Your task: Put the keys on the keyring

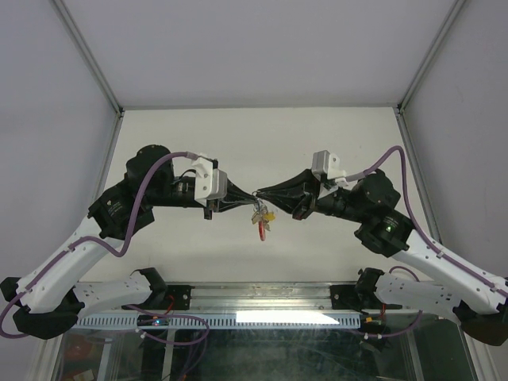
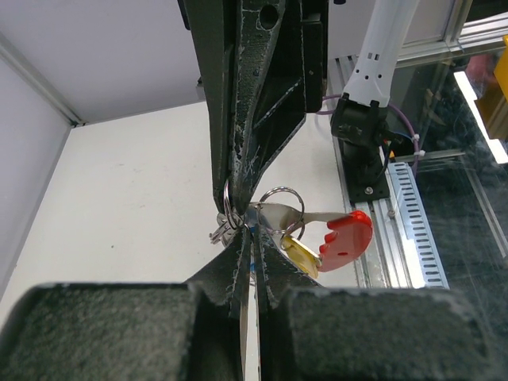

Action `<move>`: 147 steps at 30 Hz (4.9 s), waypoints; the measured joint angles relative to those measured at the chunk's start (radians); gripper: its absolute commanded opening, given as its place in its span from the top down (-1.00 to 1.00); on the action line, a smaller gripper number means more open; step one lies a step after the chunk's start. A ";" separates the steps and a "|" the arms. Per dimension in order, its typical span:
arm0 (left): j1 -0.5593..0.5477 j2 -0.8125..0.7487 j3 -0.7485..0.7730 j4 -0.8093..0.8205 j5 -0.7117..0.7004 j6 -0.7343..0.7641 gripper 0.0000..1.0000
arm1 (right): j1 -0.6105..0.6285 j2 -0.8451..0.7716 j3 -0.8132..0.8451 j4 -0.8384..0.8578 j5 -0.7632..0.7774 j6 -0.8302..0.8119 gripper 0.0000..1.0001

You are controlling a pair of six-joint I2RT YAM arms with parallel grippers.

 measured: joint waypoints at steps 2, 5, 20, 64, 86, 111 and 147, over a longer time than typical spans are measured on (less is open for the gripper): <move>0.000 0.000 0.000 0.003 -0.013 0.000 1.00 | 0.000 -0.003 -0.006 0.005 0.015 0.001 1.00; 0.000 -0.002 -0.002 0.005 -0.023 -0.001 1.00 | 0.000 -0.012 -0.013 0.005 0.035 0.001 1.00; 0.000 -0.010 -0.003 0.020 -0.042 -0.001 1.00 | 0.001 -0.021 -0.014 -0.004 0.089 -0.006 1.00; 0.000 -0.027 -0.013 0.058 -0.042 -0.030 0.50 | 0.002 0.008 -0.033 0.058 0.103 0.012 1.00; 0.000 -0.068 -0.033 0.133 -0.067 -0.065 0.35 | 0.002 -0.016 -0.077 0.172 -0.004 0.017 1.00; 0.000 -0.042 -0.047 0.184 -0.006 -0.101 0.98 | 0.002 -0.016 -0.077 0.187 -0.034 0.030 1.00; -0.001 0.018 -0.029 0.000 -0.040 -0.025 1.00 | 0.001 0.089 0.346 -0.553 -0.056 -0.211 0.22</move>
